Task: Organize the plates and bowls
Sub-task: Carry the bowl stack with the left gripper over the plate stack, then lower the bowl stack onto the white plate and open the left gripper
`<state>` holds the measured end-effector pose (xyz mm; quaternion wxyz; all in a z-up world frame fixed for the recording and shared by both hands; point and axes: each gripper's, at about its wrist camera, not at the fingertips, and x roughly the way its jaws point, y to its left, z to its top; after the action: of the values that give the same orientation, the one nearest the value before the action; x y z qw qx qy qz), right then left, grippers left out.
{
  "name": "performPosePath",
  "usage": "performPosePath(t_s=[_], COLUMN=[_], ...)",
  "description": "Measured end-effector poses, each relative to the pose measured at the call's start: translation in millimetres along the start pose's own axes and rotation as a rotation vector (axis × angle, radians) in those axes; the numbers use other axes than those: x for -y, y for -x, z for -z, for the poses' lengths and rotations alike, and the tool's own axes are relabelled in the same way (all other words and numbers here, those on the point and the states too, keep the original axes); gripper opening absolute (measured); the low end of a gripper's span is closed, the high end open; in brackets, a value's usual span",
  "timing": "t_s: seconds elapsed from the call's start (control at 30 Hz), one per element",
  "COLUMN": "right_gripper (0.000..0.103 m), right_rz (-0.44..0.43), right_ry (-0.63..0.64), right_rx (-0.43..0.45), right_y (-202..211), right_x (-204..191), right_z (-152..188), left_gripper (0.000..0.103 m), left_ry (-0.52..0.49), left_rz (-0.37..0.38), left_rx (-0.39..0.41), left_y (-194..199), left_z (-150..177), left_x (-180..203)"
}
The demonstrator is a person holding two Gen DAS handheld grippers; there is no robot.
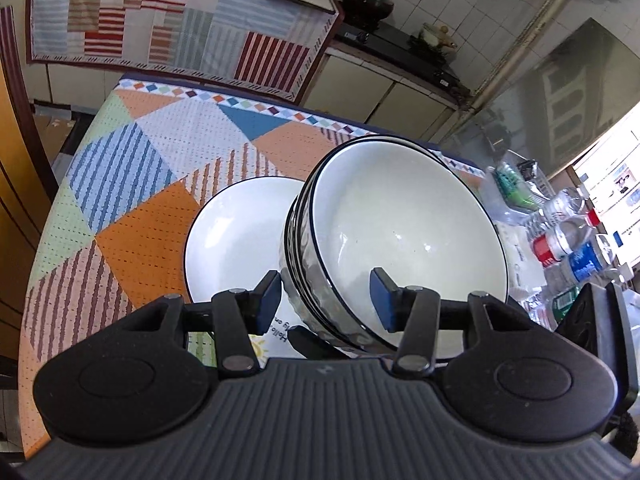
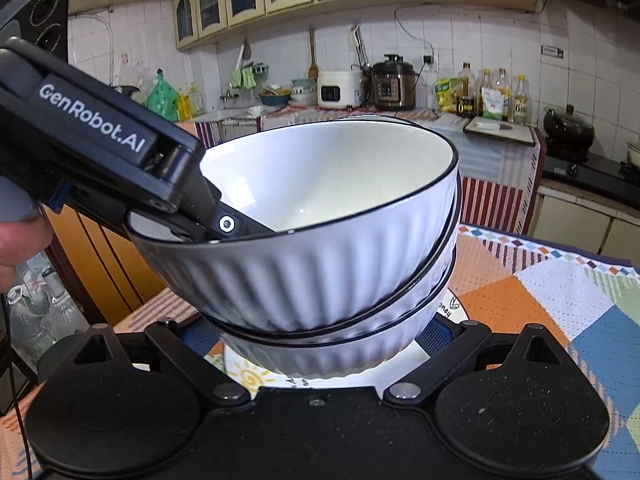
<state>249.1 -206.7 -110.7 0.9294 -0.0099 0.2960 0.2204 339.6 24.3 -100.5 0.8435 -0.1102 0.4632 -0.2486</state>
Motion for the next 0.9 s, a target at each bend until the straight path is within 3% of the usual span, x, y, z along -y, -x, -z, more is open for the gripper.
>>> performPosePath(t_s=[0.3, 0.53, 0.9], right_gripper=[0.099, 0.099, 0.099], right_rz=[-0.006, 0.014, 0.027], right_ry=[-0.060, -0.032, -0.026], right_rx=[-0.054, -0.083, -0.085], right_y=[-30.4, -49.1, -55.9], right_x=[7.6, 8.7, 9.4], right_z=[15.1, 18.7, 30.1], left_gripper=[0.047, 0.046, 0.045], left_ry=[-0.001, -0.002, -0.028], left_rz=[-0.039, -0.046, -0.118], left_rx=[-0.043, -0.060, -0.078], left_y=[-33.6, -52.8, -58.8], left_z=[2.7, 1.7, 6.8], left_x=[-12.7, -23.4, -12.5])
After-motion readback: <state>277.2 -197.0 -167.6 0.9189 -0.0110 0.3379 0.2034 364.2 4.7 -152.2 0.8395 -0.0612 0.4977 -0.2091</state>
